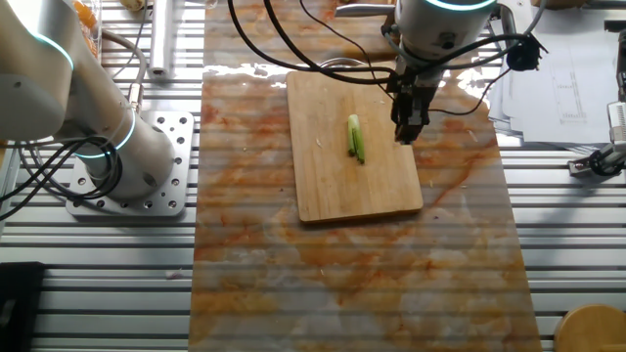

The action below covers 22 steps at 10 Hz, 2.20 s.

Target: Chop the scallions

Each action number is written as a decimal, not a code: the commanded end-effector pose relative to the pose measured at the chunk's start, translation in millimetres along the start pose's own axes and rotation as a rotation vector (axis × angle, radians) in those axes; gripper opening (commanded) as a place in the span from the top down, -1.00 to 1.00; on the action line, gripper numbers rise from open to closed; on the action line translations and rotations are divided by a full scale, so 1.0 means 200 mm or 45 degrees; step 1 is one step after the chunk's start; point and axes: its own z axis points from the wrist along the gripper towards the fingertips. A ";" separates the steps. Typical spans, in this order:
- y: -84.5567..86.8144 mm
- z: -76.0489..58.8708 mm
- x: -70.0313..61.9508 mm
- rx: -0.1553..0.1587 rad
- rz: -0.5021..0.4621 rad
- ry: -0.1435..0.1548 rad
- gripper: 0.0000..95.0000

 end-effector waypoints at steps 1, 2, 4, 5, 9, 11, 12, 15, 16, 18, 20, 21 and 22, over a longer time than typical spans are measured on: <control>0.01 0.00 -0.01 -0.002 -0.006 -0.005 1.00; 0.03 0.00 -0.06 -0.012 -0.014 -0.004 1.00; 0.17 0.00 -0.19 -0.056 0.047 0.009 1.00; 0.32 0.02 -0.26 -0.054 0.078 0.010 1.00; 0.63 0.07 -0.41 -0.082 0.100 0.004 1.00; 0.71 0.08 -0.44 -0.083 0.096 -0.001 1.00; 0.72 0.07 -0.44 -0.083 0.097 0.005 1.00; 0.71 0.08 -0.45 -0.092 0.047 0.005 1.00; 0.71 0.08 -0.45 -0.096 0.041 0.008 1.00; 0.71 0.08 -0.45 -0.098 0.025 0.028 1.00; 0.71 0.08 -0.45 -0.152 0.050 0.057 1.00; 0.71 0.08 -0.45 -0.158 0.047 0.062 1.00; 0.71 0.08 -0.45 -0.161 0.044 0.064 1.00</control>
